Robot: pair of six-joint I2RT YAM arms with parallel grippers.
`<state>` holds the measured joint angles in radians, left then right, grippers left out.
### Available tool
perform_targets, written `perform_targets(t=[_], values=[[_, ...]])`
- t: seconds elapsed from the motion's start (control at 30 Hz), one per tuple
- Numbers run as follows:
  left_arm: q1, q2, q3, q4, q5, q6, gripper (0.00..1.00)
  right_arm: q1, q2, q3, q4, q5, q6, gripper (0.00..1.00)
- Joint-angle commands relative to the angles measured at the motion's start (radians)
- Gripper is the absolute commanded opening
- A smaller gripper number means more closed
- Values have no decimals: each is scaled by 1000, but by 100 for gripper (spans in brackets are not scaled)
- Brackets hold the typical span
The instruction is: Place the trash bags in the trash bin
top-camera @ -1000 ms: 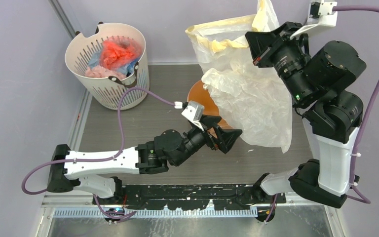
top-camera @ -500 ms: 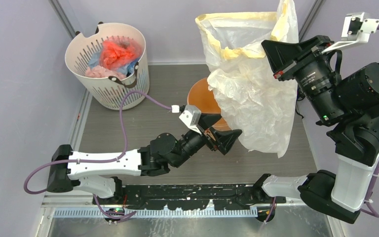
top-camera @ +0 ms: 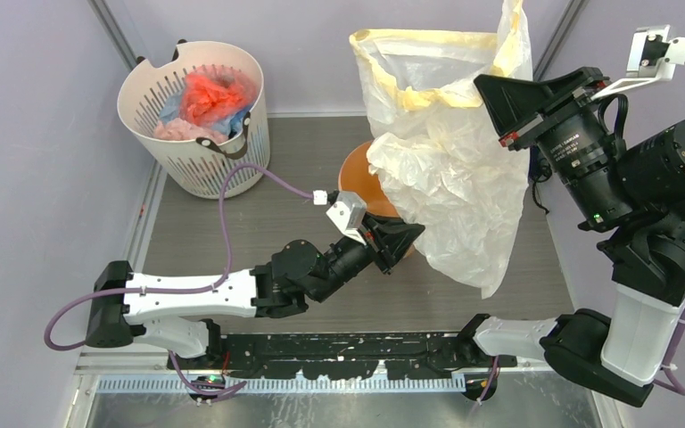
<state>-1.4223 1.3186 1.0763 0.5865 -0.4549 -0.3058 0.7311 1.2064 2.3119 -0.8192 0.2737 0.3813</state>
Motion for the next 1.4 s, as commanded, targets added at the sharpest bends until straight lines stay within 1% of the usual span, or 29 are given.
perform_targets(t=[0.0,0.17,0.43,0.53,0.7,0.87,1.1,1.17,1.23,1.37], values=[[6,-36,39,7,19,8,16,-2,-23,3,33,0,1,1],[6,-111,-9,-59,23,-16,10,-2,-34,15,26,35,-19,1],[4,-232,-126,-145,-3,-64,7,-2,-61,-19,64,123,-47,1],[4,-281,-180,-154,-18,-83,7,-2,-73,-39,87,155,-58,1],[5,-349,-246,-182,-34,-107,6,-2,-110,-101,152,223,-64,1],[5,-389,-294,-189,-44,-122,5,-1,-167,-212,251,290,-53,1],[3,-424,-340,-188,-27,-137,5,-2,-218,-311,354,338,-27,1],[3,-433,-344,-184,0,-130,9,-2,-218,-314,356,331,-20,1],[3,-445,-340,-183,39,-114,17,-2,-215,-312,351,319,-17,1],[3,-486,-325,-206,87,-78,41,-2,-209,-311,340,295,-10,1]])
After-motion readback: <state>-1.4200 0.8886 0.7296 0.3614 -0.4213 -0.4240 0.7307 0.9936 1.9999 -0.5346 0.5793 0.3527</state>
